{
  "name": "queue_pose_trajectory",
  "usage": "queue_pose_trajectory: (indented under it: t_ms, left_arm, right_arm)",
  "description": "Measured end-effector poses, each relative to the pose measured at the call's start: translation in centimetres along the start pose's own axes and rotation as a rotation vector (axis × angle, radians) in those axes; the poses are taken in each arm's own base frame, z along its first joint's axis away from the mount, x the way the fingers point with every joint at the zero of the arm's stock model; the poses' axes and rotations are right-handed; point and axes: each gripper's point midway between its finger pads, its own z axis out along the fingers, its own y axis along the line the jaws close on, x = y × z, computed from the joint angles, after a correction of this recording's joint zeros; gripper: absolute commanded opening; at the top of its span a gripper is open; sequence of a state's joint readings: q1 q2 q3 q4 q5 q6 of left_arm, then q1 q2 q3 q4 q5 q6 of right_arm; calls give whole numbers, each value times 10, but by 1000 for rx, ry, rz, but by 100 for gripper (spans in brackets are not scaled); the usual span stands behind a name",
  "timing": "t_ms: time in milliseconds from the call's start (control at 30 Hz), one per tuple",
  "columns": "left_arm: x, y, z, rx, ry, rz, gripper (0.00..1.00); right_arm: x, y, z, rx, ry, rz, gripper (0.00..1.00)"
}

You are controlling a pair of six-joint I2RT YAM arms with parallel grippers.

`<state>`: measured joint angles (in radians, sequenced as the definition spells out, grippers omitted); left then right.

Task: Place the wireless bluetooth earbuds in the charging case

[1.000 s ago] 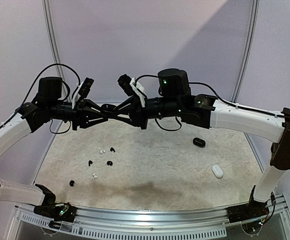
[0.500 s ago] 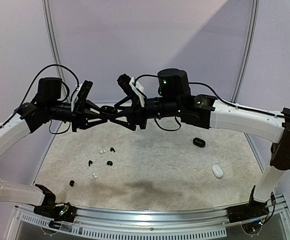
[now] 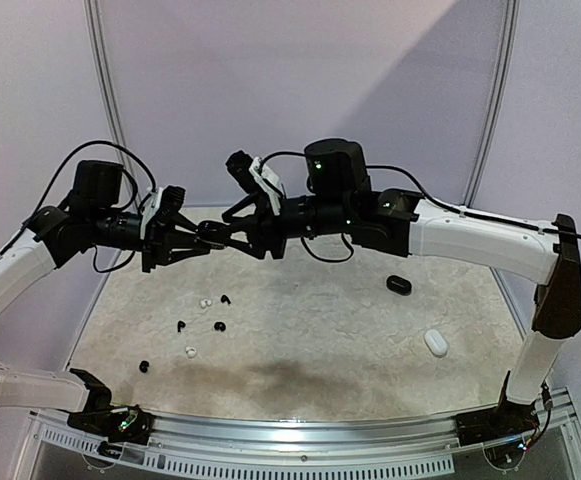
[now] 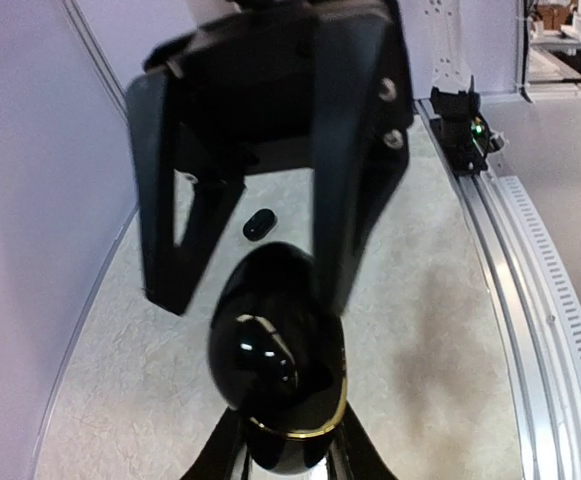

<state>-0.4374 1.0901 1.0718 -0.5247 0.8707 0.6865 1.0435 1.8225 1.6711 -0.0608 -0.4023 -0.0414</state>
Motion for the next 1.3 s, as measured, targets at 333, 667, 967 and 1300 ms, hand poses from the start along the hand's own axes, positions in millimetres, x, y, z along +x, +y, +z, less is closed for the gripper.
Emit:
queue_pose_trajectory:
  t_ms: [333,667,967,1300]
  left_arm:
    - [11,-10,-1,28,44,22,0]
    - [10,-8,2,22,18,-171,0]
    - [27,10,11,-42,2,-466,0]
    - [35,33,6,-152,4,-544,0]
  right_arm:
    - [-3,-17,-1,46,-9,24,47]
    - [-6,-28,-1,76,-9,75,55]
    - [-23,-60,-12,150,-84,162,64]
    - [-23,-63,2,113,-121,214,84]
